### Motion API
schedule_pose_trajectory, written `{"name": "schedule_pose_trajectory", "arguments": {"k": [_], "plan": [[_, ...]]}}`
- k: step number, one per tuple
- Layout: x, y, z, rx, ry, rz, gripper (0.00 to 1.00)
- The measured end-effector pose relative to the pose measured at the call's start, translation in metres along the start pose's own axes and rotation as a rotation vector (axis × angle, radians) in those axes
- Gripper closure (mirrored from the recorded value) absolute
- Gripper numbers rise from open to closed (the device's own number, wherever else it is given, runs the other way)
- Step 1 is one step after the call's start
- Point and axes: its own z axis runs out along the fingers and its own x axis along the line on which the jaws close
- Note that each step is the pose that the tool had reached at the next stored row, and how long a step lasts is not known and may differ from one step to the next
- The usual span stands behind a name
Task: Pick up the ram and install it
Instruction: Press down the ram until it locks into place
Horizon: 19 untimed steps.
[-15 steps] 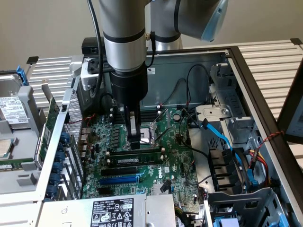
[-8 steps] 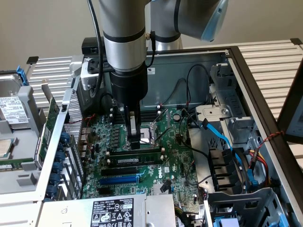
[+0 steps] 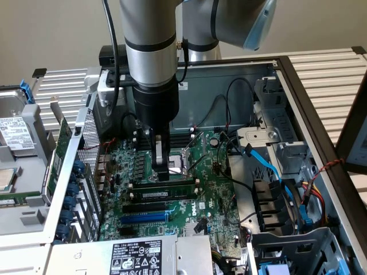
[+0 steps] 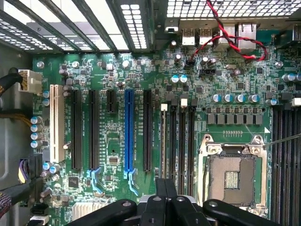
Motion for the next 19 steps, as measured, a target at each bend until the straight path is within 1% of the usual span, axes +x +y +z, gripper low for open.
{"name": "schedule_pose_trajectory", "arguments": {"k": [9, 13, 19], "plan": [[0.0, 0.0, -0.0001, -0.0044, 0.0014, 0.119, 0.89], [0.0, 0.0, -0.0001, -0.0064, 0.0008, 0.168, 0.89], [0.0, 0.0, -0.0001, -0.0095, 0.0022, 0.252, 0.89]]}}
